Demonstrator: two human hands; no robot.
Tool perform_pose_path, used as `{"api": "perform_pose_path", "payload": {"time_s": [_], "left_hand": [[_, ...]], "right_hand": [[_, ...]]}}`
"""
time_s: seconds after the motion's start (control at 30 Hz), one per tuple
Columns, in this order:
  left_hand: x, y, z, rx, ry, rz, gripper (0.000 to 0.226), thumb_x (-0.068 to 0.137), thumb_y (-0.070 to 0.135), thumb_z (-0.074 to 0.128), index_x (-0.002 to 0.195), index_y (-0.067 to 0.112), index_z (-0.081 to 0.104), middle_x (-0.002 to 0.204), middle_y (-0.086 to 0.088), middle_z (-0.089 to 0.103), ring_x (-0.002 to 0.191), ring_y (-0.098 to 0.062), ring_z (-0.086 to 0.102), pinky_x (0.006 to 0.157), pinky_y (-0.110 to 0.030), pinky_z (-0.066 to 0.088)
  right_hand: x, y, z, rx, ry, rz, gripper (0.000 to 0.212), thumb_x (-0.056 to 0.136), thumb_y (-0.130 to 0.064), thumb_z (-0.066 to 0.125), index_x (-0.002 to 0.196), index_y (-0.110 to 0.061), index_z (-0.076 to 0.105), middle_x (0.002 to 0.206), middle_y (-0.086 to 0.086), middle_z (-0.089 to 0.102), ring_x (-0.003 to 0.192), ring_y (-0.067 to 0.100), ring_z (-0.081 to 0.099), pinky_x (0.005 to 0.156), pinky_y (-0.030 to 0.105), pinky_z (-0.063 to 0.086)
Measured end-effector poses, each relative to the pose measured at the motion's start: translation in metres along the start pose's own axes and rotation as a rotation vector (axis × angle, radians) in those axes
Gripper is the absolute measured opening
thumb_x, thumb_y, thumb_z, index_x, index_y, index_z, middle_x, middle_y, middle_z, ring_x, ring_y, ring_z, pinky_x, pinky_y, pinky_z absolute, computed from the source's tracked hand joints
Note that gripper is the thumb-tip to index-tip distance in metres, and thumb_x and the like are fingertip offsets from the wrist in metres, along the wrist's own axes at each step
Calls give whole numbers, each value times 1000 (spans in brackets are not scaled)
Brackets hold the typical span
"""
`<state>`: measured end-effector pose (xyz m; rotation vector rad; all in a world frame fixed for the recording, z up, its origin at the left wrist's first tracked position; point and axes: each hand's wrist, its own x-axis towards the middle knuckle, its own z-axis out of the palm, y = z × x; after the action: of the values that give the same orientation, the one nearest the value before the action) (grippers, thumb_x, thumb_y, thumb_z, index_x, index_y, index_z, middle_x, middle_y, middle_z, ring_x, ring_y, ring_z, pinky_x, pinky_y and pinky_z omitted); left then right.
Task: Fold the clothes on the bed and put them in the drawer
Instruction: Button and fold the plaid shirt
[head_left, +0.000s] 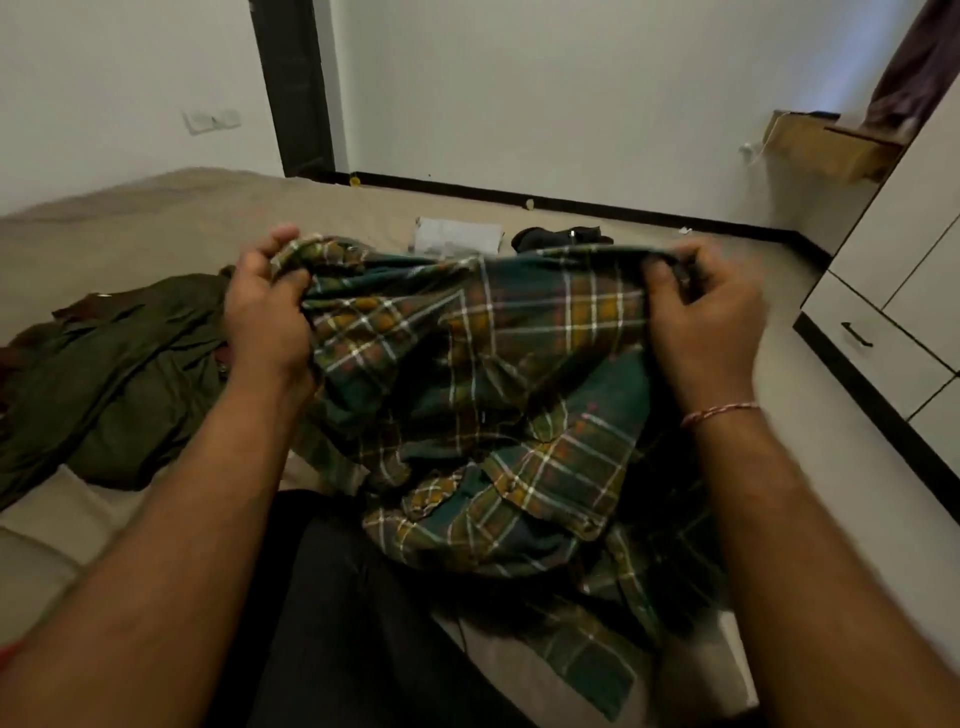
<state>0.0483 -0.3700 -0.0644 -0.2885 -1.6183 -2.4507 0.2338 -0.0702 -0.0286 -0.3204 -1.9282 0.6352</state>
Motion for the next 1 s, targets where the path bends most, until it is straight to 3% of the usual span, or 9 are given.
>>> {"api": "perform_pose_path", "payload": {"time_s": [0.17,0.23,0.3,0.37,0.5,0.57,0.7,0.83,1.0], "left_hand": [[-8,-65,-58,732,-8,-345,33,93,9,58,117,30,67,116,-13,71,98,-33,70,87,-50,60],[-22,-78,-67,1074,-112,-177,51,84,19,71,133,24,59,124,-10,65,109,-31,64,96,-50,55],[-40,-76,-51,1090,-273,182,61,80,19,75,139,22,57,131,-5,60,115,-23,58,100,-42,50],[-57,-64,-18,950,-595,449,59,85,25,72,142,21,55,133,1,59,118,-15,55,102,-34,46],[-68,-77,30,1177,-1352,403,39,94,40,64,129,24,62,121,3,68,113,-14,62,100,-32,49],[-62,-82,37,1150,-1338,378,17,96,26,59,109,21,68,96,1,71,94,-21,67,85,-37,53],[-10,-36,54,948,-956,370,17,96,15,64,106,28,70,95,12,70,88,-1,65,82,-26,53],[41,28,68,1370,-1229,140,12,87,43,78,93,37,70,85,11,71,79,2,65,76,-29,53],[56,22,43,1787,-1108,75,37,74,55,83,104,45,64,105,13,70,98,-10,64,95,-44,55]], "right_hand": [[-69,57,1,-263,-597,27,9,93,-32,71,96,-24,74,87,-3,74,86,22,70,77,36,55],[-99,69,-2,-238,-625,46,5,93,-30,71,95,-28,75,86,-10,74,84,16,70,77,36,56],[-119,73,0,-150,-590,57,5,93,-25,72,95,-28,77,88,-14,74,84,10,69,78,35,57],[-126,70,3,-48,-556,62,8,94,-21,73,96,-26,78,91,-16,75,86,3,69,80,31,56],[-111,50,5,57,-510,1,7,93,-20,73,97,-23,78,92,-16,75,87,2,70,79,21,54],[-92,45,-1,-14,-604,-34,2,91,-30,76,93,-29,77,85,-17,74,81,1,69,74,21,52],[-42,55,-10,-401,-923,31,6,90,-42,74,91,-36,74,78,-12,69,77,8,66,72,36,56],[5,46,-8,-490,-804,97,8,94,-30,68,92,-37,70,83,-10,67,80,10,61,73,36,55],[-2,41,19,-508,-887,179,5,90,-39,71,94,-36,71,86,-6,69,81,13,63,73,35,55]]}}
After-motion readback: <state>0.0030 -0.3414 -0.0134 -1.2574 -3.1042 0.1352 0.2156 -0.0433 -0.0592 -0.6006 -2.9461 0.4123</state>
